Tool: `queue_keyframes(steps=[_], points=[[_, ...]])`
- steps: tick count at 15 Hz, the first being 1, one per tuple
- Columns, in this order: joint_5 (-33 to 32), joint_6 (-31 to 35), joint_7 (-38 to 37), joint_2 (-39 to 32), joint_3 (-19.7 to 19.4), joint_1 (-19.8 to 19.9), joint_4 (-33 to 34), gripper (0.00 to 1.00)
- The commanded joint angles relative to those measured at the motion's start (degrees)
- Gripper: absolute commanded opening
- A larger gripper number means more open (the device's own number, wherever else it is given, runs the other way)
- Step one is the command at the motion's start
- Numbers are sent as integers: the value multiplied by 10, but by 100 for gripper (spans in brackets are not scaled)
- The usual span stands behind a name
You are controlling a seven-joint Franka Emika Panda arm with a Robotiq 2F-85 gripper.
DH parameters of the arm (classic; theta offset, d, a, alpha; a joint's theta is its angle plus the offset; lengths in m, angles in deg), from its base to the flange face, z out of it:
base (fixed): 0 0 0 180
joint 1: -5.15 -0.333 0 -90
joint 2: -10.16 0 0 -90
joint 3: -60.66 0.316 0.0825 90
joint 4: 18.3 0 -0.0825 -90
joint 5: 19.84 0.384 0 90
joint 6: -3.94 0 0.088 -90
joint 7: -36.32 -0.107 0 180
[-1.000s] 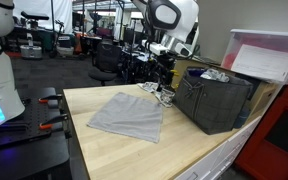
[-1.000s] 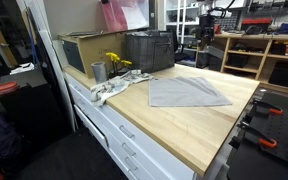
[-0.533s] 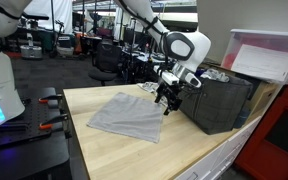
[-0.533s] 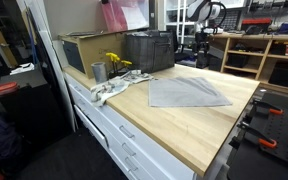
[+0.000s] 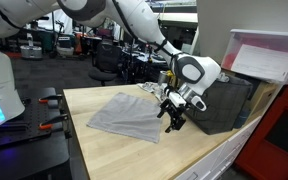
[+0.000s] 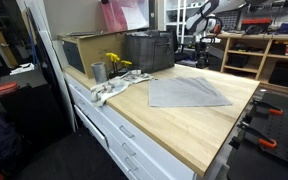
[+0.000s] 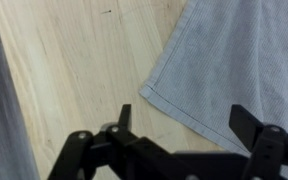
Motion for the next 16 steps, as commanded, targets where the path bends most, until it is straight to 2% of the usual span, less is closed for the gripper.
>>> queue_keyframes(steps=[1, 4, 10, 16], points=[[15, -68, -20, -78, 6, 15, 111, 100], [15, -94, -36, -122, 3, 18, 157, 100], [17, -142, -83, -164, 30, 35, 212, 100], [14, -181, -106, -201, 37, 50, 280, 100]])
